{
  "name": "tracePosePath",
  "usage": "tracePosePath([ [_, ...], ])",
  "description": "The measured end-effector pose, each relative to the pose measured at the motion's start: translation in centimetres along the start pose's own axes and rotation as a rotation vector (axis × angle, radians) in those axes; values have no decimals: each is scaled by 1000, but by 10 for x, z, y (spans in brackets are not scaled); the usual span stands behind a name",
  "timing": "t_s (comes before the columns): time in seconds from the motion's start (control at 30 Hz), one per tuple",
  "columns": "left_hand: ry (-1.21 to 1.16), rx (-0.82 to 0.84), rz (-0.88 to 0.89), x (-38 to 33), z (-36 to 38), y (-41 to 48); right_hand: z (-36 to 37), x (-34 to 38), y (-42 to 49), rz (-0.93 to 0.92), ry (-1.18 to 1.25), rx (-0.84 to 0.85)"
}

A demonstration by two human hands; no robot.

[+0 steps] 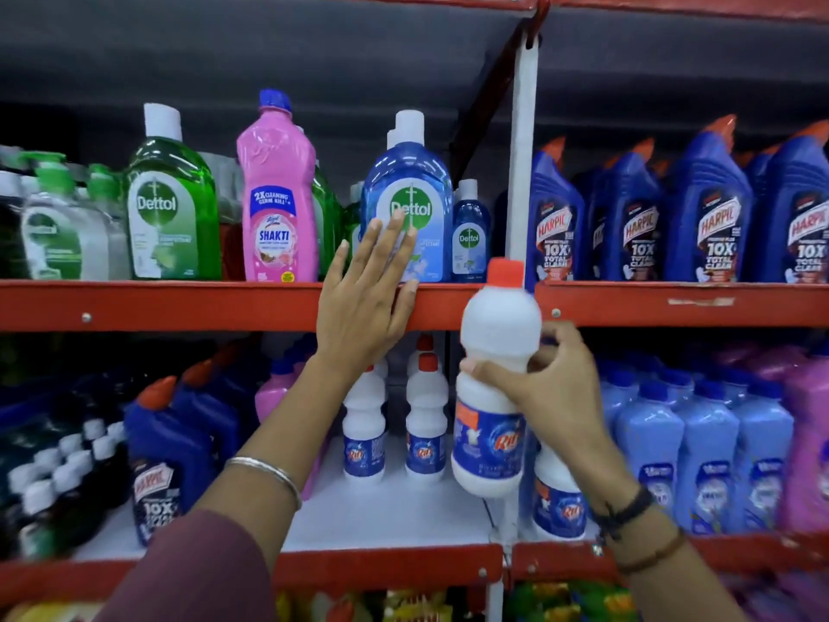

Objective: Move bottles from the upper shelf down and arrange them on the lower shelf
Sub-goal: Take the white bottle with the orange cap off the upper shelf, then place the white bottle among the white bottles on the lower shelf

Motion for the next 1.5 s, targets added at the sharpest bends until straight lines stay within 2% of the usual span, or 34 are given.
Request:
tracePosePath([
  [0.2,32,-30,8,0,2,-1,49,-56,-35,49,-96,47],
  [0.5,26,-53,3,0,5,-2,91,-124,-40,137,-176,61],
  [0.7,31,-61,2,0,4,-1,100,-135,-35,168,-162,65],
  [0.97,39,-49,1,-1,4,-2,106,-137,-41,140,-260,107],
  [1.07,35,-42,-1,-1,4,-3,98,-131,-46,99,-426,165],
  [1.1,34,-37,-4,-1,4,-3,90,-124,-49,52,-508,128],
  [1.17,31,-28,-8,-1,5,-3,65,-106,-57,-128,-560,-78],
  [1.23,32,-18,-12,-1,5,-3,35,-96,-64,-282,-456,-312],
  [1.3,31,-10,-15,-1,5,-4,5,-104,-61,-269,-363,-480],
  [1.37,31,-8,-20,-1,5,-4,-17,-122,-49,-127,-356,-510],
  [1.5,41,-6,-25,-1,4,-4,-29,-154,-33,112,-359,-314],
])
Point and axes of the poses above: each hand's wrist, its own y-axis towards the middle knuckle, its own z-axis out of the palm, x = y × z, the point moved 4 cm from there along y, towards the middle knuckle, and after that the axes turned 4 degrees about -z, right-handed, at the moved point
